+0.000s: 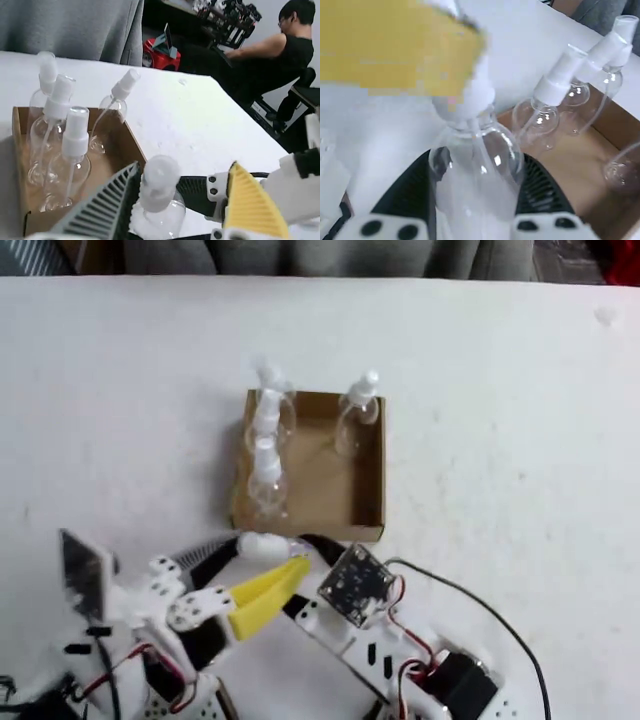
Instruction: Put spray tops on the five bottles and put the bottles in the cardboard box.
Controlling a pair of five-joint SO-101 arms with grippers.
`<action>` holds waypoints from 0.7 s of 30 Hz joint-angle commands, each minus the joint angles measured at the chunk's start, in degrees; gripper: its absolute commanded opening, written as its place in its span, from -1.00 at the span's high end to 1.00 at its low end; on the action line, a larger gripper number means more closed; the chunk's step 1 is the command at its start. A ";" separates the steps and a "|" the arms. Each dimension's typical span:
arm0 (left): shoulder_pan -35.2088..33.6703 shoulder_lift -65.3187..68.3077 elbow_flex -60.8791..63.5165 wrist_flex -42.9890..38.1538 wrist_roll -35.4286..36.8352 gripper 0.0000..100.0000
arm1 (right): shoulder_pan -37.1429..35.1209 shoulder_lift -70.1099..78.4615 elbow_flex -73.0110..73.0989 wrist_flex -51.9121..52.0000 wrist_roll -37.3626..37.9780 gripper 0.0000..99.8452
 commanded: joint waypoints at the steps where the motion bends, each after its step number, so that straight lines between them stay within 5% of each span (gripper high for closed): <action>1: -3.91 -0.22 -6.07 1.23 -1.58 0.50 | 5.58 -0.22 -2.46 -0.66 -0.53 0.97; 9: -4.88 -0.22 -8.62 10.29 -8.09 0.53 | 18.68 0.31 -8.35 -3.21 -7.82 0.97; 14: -4.70 -0.22 -6.24 7.12 -10.99 0.99 | 21.23 0.31 -8.53 -11.38 -14.59 0.97; 15: -4.62 -0.22 -5.89 5.89 -11.34 0.94 | 21.23 0.31 -8.53 -12.62 -15.65 0.97; 21: 8.40 -0.22 -5.45 0.53 -10.20 0.95 | 19.12 0.31 -8.09 -21.76 -24.53 0.97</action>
